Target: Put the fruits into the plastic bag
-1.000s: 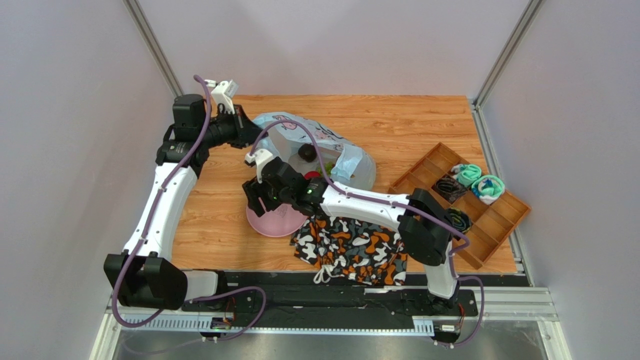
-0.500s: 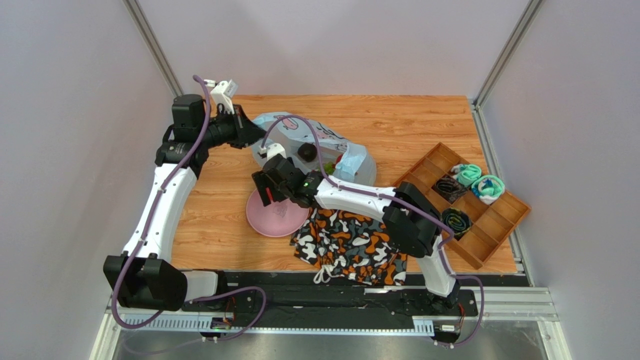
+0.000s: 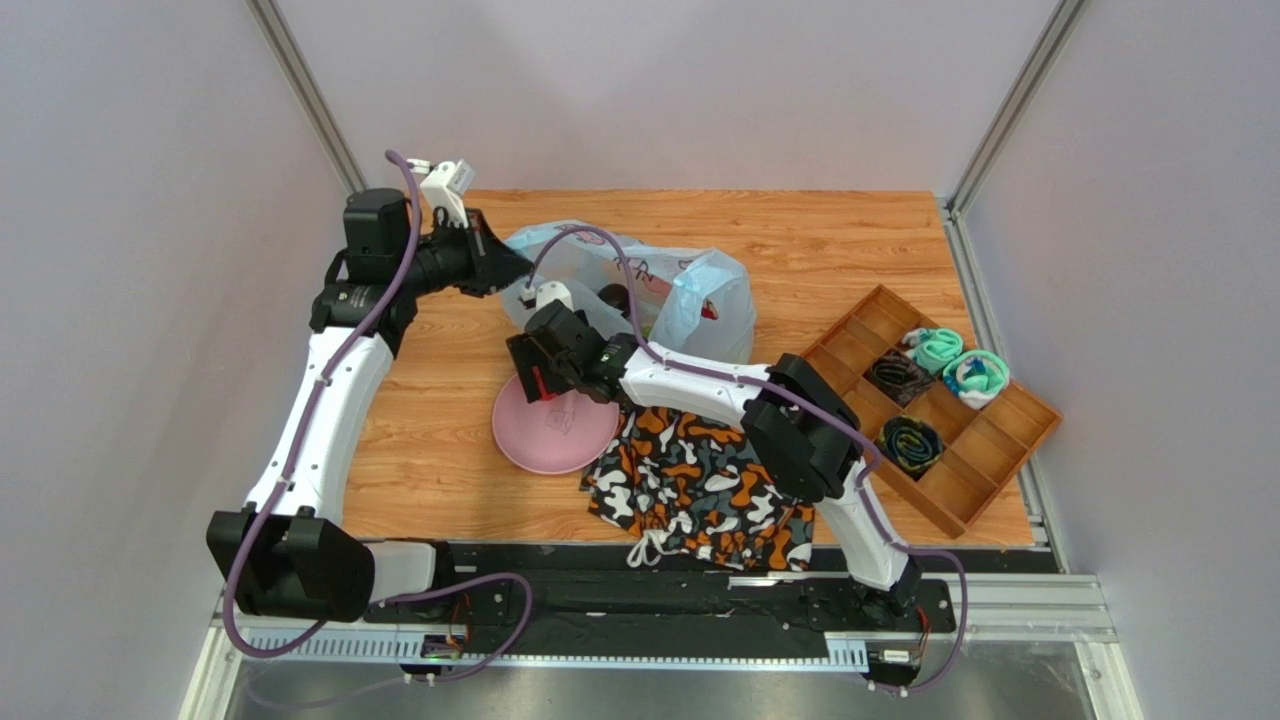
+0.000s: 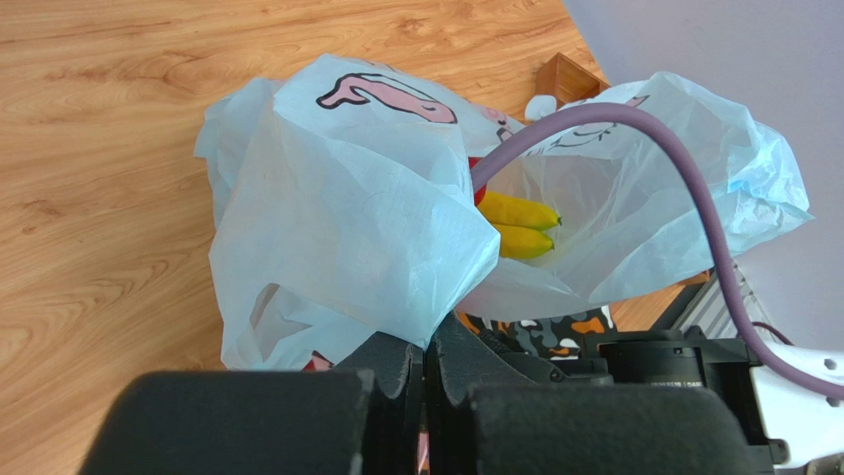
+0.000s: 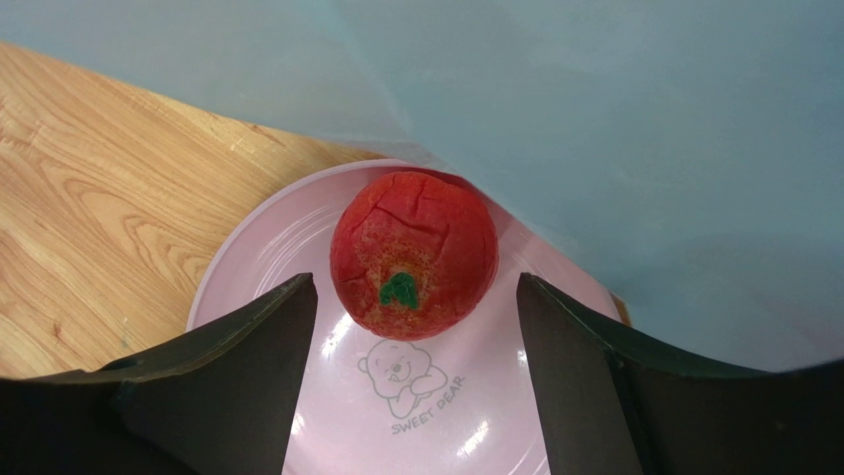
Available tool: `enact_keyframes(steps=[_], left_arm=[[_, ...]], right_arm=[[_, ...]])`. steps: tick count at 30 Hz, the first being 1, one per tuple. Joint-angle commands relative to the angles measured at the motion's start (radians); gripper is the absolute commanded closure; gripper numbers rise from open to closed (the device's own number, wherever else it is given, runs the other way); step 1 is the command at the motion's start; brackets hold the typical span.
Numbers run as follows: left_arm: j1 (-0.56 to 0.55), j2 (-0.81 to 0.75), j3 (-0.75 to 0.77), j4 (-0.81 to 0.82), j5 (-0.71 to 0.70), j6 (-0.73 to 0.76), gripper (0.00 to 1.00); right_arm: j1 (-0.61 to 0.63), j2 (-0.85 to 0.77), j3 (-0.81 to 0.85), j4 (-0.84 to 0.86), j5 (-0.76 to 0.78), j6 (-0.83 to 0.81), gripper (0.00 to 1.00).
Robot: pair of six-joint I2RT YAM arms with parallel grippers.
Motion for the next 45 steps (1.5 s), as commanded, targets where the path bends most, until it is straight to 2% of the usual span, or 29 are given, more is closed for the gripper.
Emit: enact_keyframes(steps=[1, 7, 10, 11, 14, 20, 23, 24, 25, 27, 30, 33, 38, 41, 45], left_arm=[[-0.002, -0.033, -0.002, 0.025, 0.019, -0.008, 1.0], [-0.002, -0.031, -0.003, 0.028, 0.019, -0.008, 1.0], [-0.002, -0.031, -0.003, 0.028, 0.019, -0.008, 1.0], [-0.004, -0.031, -0.003, 0.028, 0.019, -0.008, 1.0], [-0.002, -0.03, -0.003, 0.028, 0.017, -0.008, 1.0], [-0.002, -0.031, -0.002, 0.027, 0.017, -0.008, 1.0], [-0.002, -0.028, -0.002, 0.027, 0.016, -0.008, 1.0], [-0.002, -0.03, -0.003, 0.027, 0.016, -0.008, 1.0], [-0.002, -0.028, -0.003, 0.027, 0.016, -0.008, 1.0], [-0.002, -0.03, -0.002, 0.027, 0.017, -0.01, 1.0], [-0.002, -0.031, -0.002, 0.027, 0.019, -0.008, 1.0], [-0.002, -0.033, -0.002, 0.027, 0.016, -0.008, 1.0], [-0.001, -0.031, -0.002, 0.027, 0.019, -0.01, 1.0], [-0.002, -0.031, -0.002, 0.027, 0.017, -0.01, 1.0], [-0.002, -0.033, -0.003, 0.028, 0.019, -0.01, 1.0]], right_arm=[[0.0, 0.04, 0.055, 0.036, -0.029, 0.008, 0.22], [0.0, 0.069, 0.072, 0.036, -0.032, -0.004, 0.26], [0.0, 0.075, 0.077, 0.036, -0.029, -0.009, 0.34], [0.0, 0.075, 0.077, 0.036, -0.029, -0.012, 0.4], [0.001, 0.072, 0.072, 0.038, -0.026, -0.02, 0.49], [0.001, 0.042, 0.034, 0.053, -0.032, -0.041, 0.6], [0.021, -0.059, -0.059, 0.126, -0.106, -0.095, 0.63], [0.052, -0.11, -0.102, 0.218, -0.121, -0.162, 0.63], [0.067, -0.197, -0.194, 0.26, -0.17, -0.197, 0.63], [0.105, -0.286, -0.262, 0.345, -0.239, -0.277, 0.63], [0.116, -0.414, -0.336, 0.383, -0.339, -0.288, 0.63], [0.115, -0.516, -0.371, 0.389, -0.356, -0.287, 0.63], [0.09, -0.638, -0.379, 0.388, -0.287, -0.293, 0.63], [0.072, -0.661, -0.362, 0.362, -0.176, -0.274, 0.64], [0.012, -0.641, -0.255, 0.16, -0.028, -0.228, 0.64]])
